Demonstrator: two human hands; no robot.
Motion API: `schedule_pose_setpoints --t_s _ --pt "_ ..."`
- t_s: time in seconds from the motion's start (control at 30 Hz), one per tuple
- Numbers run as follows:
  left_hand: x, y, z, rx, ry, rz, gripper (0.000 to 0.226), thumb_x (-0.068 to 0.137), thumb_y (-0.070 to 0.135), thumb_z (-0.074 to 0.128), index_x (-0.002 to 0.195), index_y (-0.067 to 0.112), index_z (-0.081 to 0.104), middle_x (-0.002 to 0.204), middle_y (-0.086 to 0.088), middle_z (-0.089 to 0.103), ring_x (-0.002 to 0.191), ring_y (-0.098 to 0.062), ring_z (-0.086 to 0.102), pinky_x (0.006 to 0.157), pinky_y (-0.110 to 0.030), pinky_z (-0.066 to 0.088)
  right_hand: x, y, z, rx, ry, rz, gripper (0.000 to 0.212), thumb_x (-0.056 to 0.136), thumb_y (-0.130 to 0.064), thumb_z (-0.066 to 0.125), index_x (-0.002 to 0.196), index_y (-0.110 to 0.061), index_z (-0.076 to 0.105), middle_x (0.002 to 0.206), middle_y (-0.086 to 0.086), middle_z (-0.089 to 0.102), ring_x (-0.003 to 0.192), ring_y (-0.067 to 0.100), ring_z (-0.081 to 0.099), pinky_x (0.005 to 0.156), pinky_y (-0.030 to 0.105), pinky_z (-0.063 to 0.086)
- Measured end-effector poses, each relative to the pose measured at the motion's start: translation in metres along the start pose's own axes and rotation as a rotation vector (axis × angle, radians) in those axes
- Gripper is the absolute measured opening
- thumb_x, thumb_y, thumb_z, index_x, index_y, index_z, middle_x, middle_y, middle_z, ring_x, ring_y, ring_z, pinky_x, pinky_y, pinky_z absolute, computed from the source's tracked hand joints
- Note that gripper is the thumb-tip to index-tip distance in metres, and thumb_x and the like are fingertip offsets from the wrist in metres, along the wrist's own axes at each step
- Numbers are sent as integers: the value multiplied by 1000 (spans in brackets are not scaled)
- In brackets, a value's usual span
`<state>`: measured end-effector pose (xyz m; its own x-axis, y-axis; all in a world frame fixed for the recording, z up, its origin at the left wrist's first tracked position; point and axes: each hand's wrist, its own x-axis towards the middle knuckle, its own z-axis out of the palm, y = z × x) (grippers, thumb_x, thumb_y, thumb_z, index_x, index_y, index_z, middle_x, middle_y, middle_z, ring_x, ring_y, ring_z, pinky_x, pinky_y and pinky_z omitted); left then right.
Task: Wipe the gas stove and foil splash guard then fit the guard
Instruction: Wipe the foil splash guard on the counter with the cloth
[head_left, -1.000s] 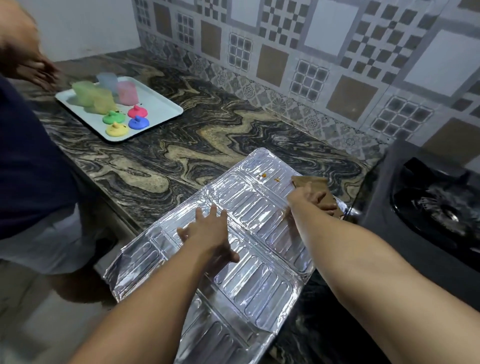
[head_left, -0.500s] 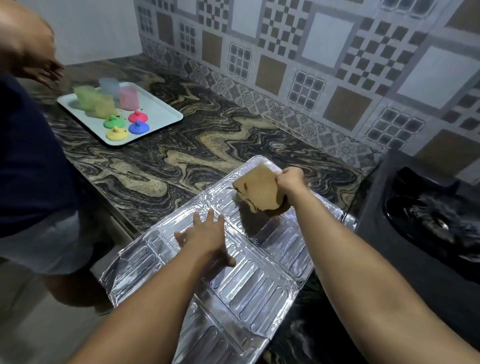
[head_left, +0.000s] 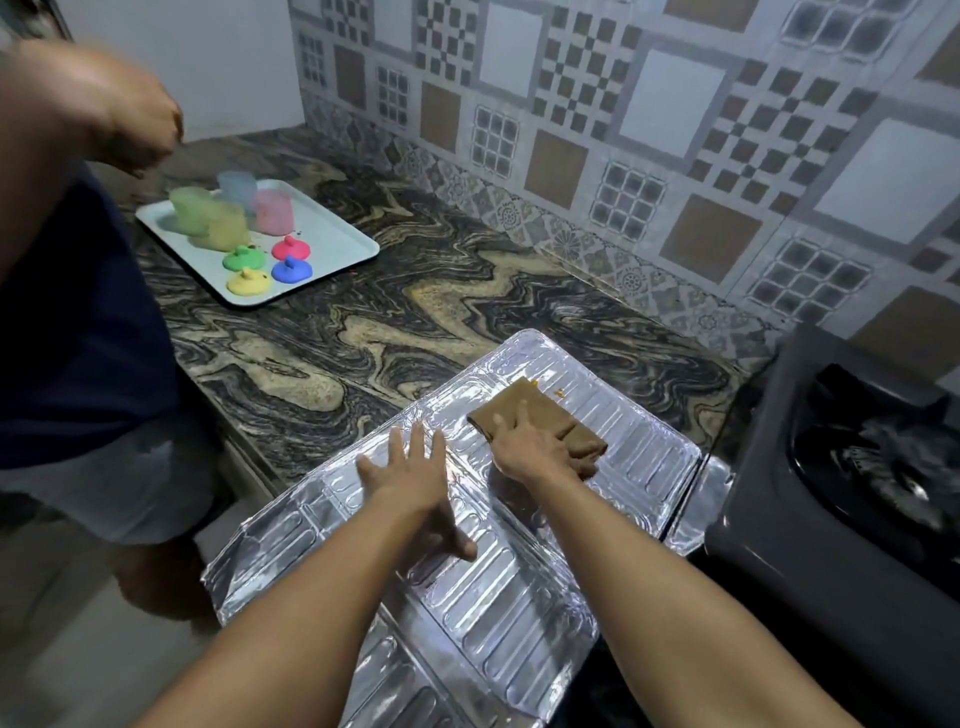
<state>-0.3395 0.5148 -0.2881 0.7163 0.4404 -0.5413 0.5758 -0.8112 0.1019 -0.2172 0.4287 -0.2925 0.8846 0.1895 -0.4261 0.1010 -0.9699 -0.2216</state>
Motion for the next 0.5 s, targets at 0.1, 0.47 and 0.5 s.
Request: schedule_pose_setpoints --t_s 0.1,0.47,0.5 --pt "3 3 0 26 -22 -13 160 44 74 82 151 19 -24 158 -8 -31 146 -38 -23 113 -70 3 11 -3 2 -124 66 -68 63 96 -62 8 151 -40 -10 155 31 -15 138 61 -12 105 72 -17" --pt "5 4 1 7 -40 -15 161 45 73 82 150 16 -26 157 -9 -33 145 -39 -25 112 -71 6 83 -20 -34 -210 13 -53 63 95 -64 14 149 -45 -13 158 24 -16 137 62 -11 104 72 -16" --pt "5 3 2 4 -38 -14 161 46 72 82 150 16 -26 157 -9 -33 145 -39 -25 113 -71 5 88 -19 -37 -215 11 -50 64 95 -63 16 149 -44 -12 158 23 -16 137 61 -10 104 73 -15"
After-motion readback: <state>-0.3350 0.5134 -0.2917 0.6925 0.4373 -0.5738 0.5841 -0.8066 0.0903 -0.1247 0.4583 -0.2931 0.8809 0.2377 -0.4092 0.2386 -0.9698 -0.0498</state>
